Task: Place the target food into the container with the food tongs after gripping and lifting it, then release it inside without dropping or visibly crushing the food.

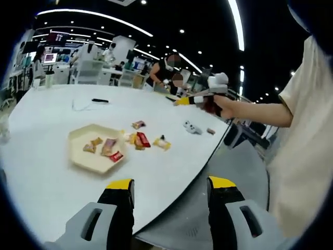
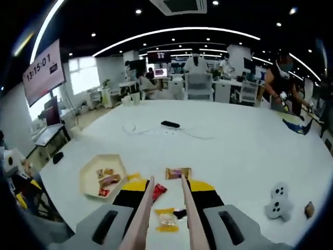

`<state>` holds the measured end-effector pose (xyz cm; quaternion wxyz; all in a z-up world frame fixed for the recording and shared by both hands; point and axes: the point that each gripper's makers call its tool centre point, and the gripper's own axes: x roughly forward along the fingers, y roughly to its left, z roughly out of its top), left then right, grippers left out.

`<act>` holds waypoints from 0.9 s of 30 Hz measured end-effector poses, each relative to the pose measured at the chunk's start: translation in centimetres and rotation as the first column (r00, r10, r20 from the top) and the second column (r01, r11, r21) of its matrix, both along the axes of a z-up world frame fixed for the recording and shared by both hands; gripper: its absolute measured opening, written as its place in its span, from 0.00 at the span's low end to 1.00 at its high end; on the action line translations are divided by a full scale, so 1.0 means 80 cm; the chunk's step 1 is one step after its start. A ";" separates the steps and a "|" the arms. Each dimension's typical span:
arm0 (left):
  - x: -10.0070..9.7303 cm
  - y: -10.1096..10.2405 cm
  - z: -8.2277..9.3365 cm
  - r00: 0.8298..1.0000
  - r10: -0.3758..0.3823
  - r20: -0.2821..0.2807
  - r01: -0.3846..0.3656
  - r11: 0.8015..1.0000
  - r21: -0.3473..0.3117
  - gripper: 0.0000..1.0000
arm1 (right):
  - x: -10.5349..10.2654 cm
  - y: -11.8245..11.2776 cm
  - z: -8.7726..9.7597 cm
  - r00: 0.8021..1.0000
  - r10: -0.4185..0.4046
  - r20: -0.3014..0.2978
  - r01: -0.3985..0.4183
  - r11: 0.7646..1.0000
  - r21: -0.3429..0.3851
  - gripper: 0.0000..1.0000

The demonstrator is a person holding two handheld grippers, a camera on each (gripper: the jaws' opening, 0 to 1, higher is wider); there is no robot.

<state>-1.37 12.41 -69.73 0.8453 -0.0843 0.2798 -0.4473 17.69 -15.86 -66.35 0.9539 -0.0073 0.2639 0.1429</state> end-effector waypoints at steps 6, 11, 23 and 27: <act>-0.001 -0.003 -0.007 1.000 -0.008 -0.019 0.008 1.000 0.005 0.56 | -0.006 -0.001 -0.026 0.999 -0.019 -0.046 0.019 1.000 0.013 0.27; 0.001 -0.007 -0.012 0.999 -0.017 -0.032 0.017 1.000 0.015 0.56 | -0.008 0.000 -0.040 0.997 -0.018 -0.071 0.019 1.000 0.012 0.27; 0.007 -0.016 -0.020 0.998 -0.018 -0.064 0.021 0.999 0.033 0.57 | 0.001 -0.001 -0.082 0.991 -0.031 -0.129 0.035 0.999 0.028 0.27; 0.009 -0.020 -0.026 0.996 -0.032 -0.079 0.035 0.999 0.040 0.57 | 0.012 0.003 -0.089 0.990 -0.031 -0.136 0.035 0.999 0.029 0.27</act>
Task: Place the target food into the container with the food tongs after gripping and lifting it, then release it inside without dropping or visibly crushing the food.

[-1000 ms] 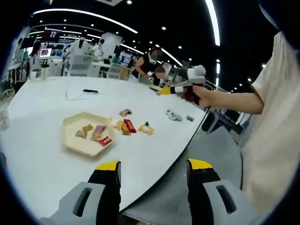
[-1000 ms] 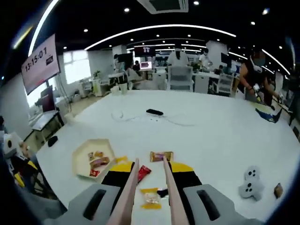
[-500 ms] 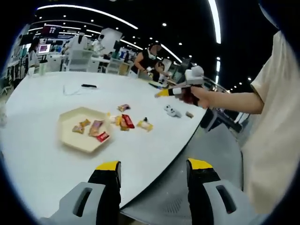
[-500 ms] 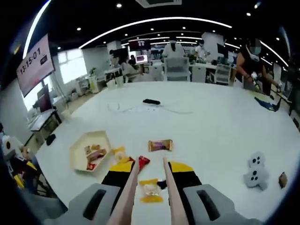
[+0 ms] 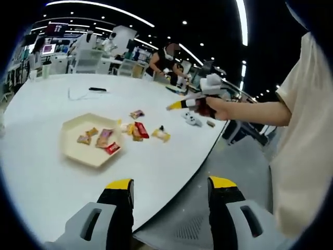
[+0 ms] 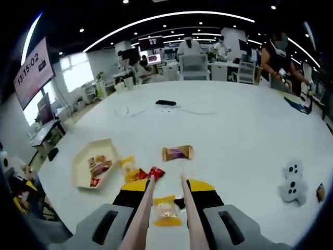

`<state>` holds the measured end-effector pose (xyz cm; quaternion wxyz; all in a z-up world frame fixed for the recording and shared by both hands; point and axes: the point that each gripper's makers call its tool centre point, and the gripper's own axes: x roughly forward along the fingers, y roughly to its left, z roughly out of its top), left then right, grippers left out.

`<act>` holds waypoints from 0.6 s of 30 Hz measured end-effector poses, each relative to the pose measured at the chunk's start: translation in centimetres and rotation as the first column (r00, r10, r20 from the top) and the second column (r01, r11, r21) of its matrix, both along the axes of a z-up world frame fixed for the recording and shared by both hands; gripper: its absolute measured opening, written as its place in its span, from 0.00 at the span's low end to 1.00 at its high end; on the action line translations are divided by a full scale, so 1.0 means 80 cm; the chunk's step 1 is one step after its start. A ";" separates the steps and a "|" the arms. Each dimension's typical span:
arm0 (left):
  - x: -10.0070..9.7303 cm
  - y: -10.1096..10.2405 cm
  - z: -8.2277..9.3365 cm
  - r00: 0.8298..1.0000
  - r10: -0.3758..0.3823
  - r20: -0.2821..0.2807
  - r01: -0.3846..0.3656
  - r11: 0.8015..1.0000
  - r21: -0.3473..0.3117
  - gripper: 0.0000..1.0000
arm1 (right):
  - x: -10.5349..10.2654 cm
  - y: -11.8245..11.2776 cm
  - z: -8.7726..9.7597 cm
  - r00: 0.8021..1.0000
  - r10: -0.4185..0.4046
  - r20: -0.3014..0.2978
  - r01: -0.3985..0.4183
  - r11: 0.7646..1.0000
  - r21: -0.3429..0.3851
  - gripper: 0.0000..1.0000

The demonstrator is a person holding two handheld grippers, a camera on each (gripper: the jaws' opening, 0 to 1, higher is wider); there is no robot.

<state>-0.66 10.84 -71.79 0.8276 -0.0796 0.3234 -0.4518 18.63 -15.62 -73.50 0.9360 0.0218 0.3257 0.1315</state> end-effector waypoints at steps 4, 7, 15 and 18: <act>0.005 0.000 -0.004 1.000 -0.003 -0.012 0.003 1.000 0.001 0.58 | 0.011 0.002 -0.011 1.000 0.002 -0.011 -0.002 1.000 0.000 0.27; 0.011 0.002 -0.007 1.000 0.001 -0.018 -0.001 1.000 0.001 0.58 | 0.020 0.004 -0.019 1.000 0.006 -0.017 -0.006 1.000 -0.004 0.27; 0.022 0.010 -0.015 0.999 0.031 -0.039 -0.031 1.000 -0.004 0.60 | 0.059 0.007 -0.035 0.999 -0.024 -0.024 0.024 1.000 0.016 0.27; 0.024 0.010 -0.018 0.998 0.038 -0.044 -0.039 0.999 -0.005 0.60 | 0.071 0.013 -0.042 0.999 -0.027 -0.027 0.027 0.999 0.023 0.27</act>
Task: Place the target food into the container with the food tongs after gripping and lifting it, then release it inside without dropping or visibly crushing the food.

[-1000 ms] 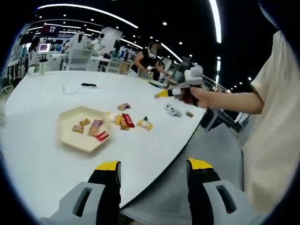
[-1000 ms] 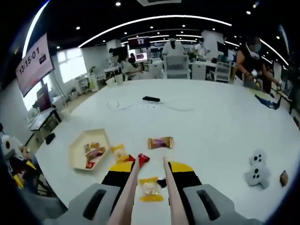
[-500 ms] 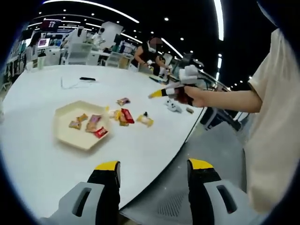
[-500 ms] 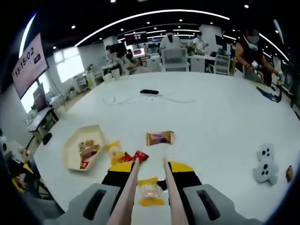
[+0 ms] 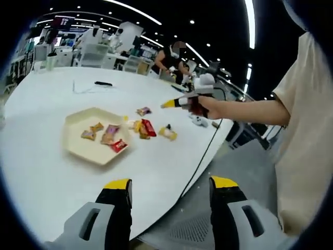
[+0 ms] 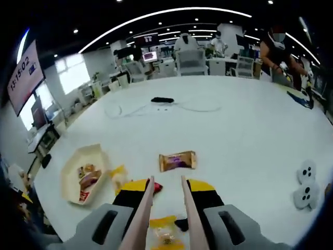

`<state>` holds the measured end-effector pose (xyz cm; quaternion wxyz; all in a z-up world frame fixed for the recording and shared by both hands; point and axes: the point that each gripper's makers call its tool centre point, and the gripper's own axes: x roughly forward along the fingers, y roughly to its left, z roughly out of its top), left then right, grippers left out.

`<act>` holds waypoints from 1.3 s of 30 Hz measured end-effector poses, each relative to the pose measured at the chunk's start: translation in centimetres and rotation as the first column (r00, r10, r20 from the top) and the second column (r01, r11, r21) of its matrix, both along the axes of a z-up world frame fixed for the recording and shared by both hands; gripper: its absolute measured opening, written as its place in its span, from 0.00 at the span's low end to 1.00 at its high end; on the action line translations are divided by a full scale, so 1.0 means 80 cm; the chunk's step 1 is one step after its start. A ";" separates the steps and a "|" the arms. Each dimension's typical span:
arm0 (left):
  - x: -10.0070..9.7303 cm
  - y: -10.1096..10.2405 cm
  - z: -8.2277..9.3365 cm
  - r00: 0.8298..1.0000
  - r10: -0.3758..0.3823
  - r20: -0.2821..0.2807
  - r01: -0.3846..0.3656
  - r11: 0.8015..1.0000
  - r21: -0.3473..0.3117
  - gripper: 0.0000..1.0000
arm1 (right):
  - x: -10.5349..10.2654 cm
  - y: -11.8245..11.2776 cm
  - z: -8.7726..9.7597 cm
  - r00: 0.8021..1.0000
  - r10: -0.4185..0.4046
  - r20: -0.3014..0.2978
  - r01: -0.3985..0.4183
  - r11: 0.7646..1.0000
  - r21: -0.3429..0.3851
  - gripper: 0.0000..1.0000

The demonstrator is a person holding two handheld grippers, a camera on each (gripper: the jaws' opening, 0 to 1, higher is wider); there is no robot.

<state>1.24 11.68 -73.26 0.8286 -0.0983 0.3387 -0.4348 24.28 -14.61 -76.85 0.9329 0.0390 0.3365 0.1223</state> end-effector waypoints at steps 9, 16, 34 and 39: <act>0.008 0.002 -0.013 0.999 0.005 -0.031 -0.006 1.000 -0.005 0.61 | 0.023 0.016 -0.020 1.000 0.009 -0.019 -0.009 1.000 0.005 0.27; 0.012 0.005 -0.019 1.000 -0.009 -0.023 0.009 1.000 0.011 0.59 | 0.042 0.014 -0.035 0.999 -0.023 -0.044 0.024 0.999 0.026 0.27; 0.023 0.008 -0.025 1.000 -0.013 -0.021 0.014 1.000 0.014 0.60 | 0.090 0.024 -0.048 0.999 -0.005 -0.051 0.005 1.000 -0.007 0.27; 0.026 0.008 -0.024 1.000 -0.014 -0.007 0.014 1.000 0.024 0.59 | 0.095 0.047 -0.054 0.995 0.071 -0.063 -0.072 0.997 -0.005 0.27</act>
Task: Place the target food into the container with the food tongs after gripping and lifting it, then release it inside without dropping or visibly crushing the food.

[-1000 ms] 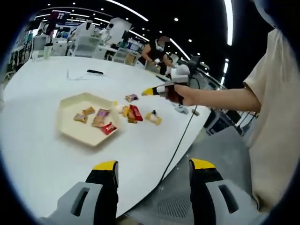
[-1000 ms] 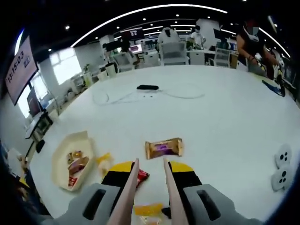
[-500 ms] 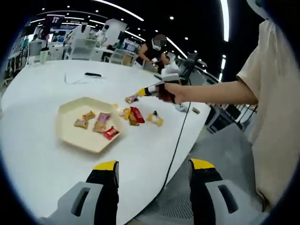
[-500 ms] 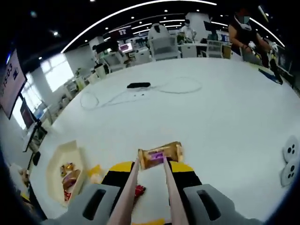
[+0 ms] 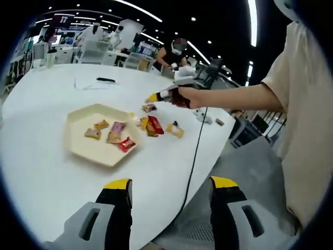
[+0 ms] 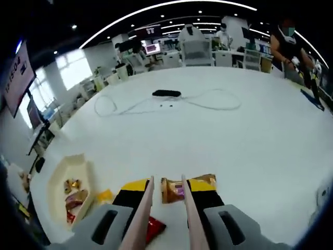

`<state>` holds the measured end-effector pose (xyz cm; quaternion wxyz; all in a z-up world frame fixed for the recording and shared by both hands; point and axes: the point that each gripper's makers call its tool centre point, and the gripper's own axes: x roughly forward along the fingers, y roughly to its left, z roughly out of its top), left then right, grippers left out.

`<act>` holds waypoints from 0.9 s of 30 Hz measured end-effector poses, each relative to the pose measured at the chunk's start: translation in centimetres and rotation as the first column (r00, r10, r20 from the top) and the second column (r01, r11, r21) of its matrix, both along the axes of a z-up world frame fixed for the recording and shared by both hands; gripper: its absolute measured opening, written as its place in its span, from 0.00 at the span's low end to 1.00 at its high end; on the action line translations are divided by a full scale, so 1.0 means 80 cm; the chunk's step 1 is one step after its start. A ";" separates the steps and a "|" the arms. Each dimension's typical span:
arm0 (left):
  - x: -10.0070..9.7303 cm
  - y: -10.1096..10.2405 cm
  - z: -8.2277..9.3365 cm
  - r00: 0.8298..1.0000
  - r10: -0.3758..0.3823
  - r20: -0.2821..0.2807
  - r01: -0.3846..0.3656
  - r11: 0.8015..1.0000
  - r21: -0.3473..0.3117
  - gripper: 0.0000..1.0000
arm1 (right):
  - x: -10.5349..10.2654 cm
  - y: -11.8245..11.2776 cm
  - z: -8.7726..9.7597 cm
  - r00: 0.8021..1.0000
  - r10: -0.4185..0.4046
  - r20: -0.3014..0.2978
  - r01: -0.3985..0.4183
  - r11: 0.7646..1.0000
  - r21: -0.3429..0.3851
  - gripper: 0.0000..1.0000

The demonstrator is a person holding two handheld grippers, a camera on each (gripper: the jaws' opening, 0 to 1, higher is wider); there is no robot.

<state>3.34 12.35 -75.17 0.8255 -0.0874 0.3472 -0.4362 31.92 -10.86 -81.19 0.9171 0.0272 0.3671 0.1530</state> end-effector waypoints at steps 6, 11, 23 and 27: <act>0.003 0.000 0.000 1.000 0.002 -0.001 -0.002 1.000 0.004 0.59 | 0.009 0.008 -0.013 1.000 0.003 -0.017 -0.003 1.000 0.014 0.28; 0.003 0.002 0.000 1.000 0.001 -0.004 -0.001 1.000 0.010 0.59 | 0.017 0.000 -0.019 1.000 -0.014 -0.026 0.015 1.000 0.026 0.27; 0.000 -0.007 0.000 1.000 -0.014 -0.005 0.014 1.000 0.005 0.59 | -0.015 -0.002 -0.022 0.999 0.027 -0.032 -0.027 1.000 -0.005 0.27; -0.002 -0.008 0.000 1.000 -0.017 -0.009 0.017 1.000 0.004 0.59 | -0.025 -0.011 -0.022 0.999 0.005 -0.038 -0.005 1.000 0.001 0.27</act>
